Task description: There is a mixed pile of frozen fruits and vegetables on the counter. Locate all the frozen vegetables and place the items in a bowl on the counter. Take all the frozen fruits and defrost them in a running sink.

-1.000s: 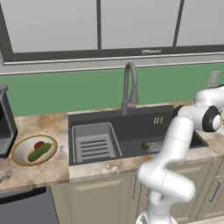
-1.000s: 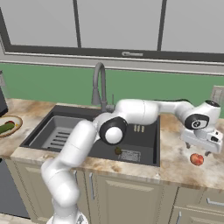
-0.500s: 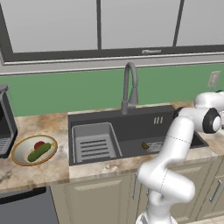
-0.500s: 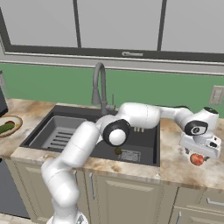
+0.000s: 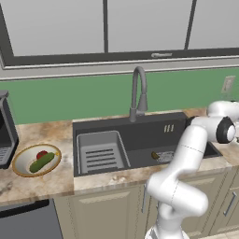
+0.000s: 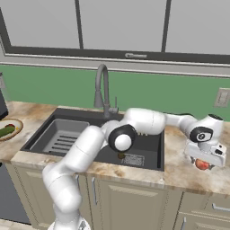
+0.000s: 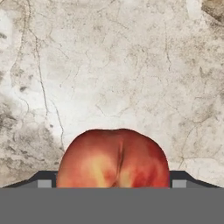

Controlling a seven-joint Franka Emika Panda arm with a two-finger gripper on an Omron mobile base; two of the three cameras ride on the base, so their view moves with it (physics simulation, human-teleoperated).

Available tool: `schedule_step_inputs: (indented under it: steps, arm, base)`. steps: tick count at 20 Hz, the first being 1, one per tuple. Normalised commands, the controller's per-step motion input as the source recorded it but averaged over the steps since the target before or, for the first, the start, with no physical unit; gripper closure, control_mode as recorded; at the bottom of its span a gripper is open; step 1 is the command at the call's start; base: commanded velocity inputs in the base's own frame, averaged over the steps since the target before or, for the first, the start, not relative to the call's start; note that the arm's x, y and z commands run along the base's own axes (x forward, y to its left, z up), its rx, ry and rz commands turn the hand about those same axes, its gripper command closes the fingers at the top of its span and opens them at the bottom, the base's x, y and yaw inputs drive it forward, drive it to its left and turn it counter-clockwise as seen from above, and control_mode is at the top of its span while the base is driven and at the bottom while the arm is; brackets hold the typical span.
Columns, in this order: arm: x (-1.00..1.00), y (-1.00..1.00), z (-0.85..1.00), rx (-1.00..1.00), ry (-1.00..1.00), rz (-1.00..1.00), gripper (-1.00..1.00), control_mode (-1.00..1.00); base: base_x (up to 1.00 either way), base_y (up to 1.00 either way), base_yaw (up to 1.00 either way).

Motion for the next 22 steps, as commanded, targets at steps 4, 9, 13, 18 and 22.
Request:
schedule_step_inputs:
  steps: [4, 9, 13, 18, 22]
  arm:
    - [-0.07, 0.01, -0.05, 0.01, 0.03, 0.0, 1.0, -1.0]
    - [-0.29, 0.3, 0.16, 0.01, 0.01, 0.0, 1.0, -1.0]
    - [-0.43, 0.64, 0.67, 0.01, 0.0, 0.0, 1.0, -1.0]
    - [-0.57, 0.62, 0.6, 0.06, -0.01, -0.02, 1.0, -1.0]
    - [-0.29, 0.89, 0.25, 0.01, -0.05, 0.0, 1.0, -1.0]
  base:
    - [0.0, 0.0, 0.0]
    - [0.0, 0.0, 0.0]
    - [0.0, 0.0, 0.0]
    - [0.0, 0.0, 0.0]
    - [0.0, 0.0, 0.0]
